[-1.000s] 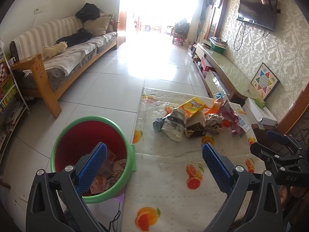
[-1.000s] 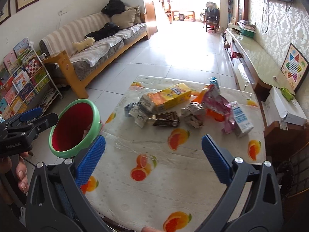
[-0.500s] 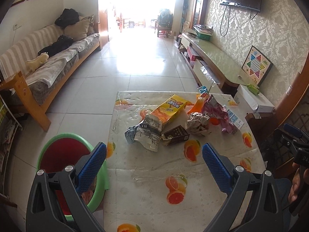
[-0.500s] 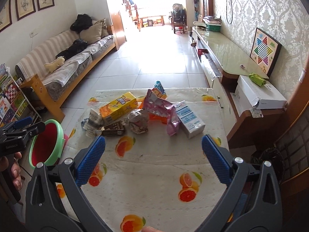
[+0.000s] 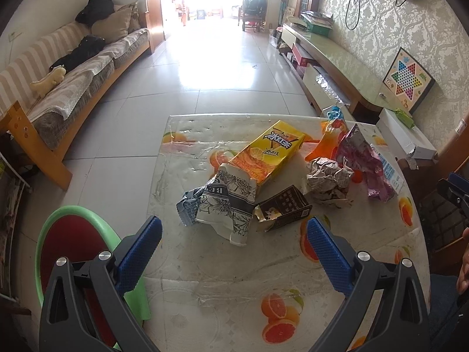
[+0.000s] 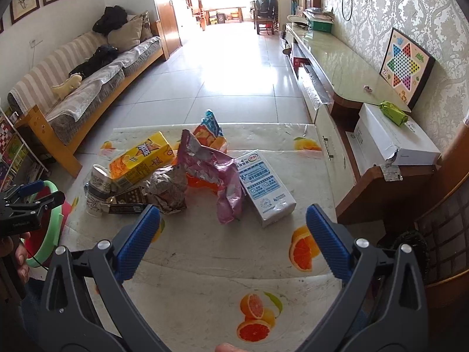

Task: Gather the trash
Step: 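Grasp the white patterned paper cup with the left tool while the right tool grasps the white milk box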

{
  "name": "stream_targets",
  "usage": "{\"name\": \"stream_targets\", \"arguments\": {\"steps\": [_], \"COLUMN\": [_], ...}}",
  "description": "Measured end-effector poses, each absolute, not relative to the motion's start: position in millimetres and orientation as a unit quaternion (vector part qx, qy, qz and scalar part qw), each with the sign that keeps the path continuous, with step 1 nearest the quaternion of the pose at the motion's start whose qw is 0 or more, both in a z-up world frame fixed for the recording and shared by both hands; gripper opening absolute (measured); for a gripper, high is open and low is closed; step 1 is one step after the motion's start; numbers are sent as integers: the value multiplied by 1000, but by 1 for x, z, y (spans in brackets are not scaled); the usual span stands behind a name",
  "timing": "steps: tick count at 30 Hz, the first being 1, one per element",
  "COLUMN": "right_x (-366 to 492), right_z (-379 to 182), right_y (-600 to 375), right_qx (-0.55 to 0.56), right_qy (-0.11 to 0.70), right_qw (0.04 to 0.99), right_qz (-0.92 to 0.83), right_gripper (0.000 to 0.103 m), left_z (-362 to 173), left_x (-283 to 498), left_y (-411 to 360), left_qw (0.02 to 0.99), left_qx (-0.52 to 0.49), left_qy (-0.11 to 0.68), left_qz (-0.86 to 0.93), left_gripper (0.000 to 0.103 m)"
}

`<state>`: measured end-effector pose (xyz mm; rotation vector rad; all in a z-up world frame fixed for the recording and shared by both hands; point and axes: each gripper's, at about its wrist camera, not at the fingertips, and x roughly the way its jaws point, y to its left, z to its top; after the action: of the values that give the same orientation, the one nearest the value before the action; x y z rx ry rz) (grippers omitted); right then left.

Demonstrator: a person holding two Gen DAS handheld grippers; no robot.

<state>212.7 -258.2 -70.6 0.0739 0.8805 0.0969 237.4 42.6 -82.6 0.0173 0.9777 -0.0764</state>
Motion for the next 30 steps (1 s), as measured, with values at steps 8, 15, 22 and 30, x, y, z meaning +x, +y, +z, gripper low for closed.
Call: {"name": "stream_targets", "arguments": {"steps": [8,15,22,30], "right_x": [255,261,281,297], "right_z": [-125,-148,-172,-183], "right_y": [-279,-292,-283,-271], "right_qx": [27,19,5,-10], "right_qy": [473,482,504,509], "right_qw": [881,876,863,859], "right_qz": [24,20,33,50], "right_gripper": [98,98,87,67], "left_z": [-117,-131,-148,-160], "left_x": [273,282,295,302], "left_y": [34,31,37,35], "left_qw": [872,874,866,864], "left_qx": [33,34,23,44], "left_qy": [487,485,499,501], "left_qz": [-23,-18,-14,-6], "left_gripper": [95,95,95,94]}}
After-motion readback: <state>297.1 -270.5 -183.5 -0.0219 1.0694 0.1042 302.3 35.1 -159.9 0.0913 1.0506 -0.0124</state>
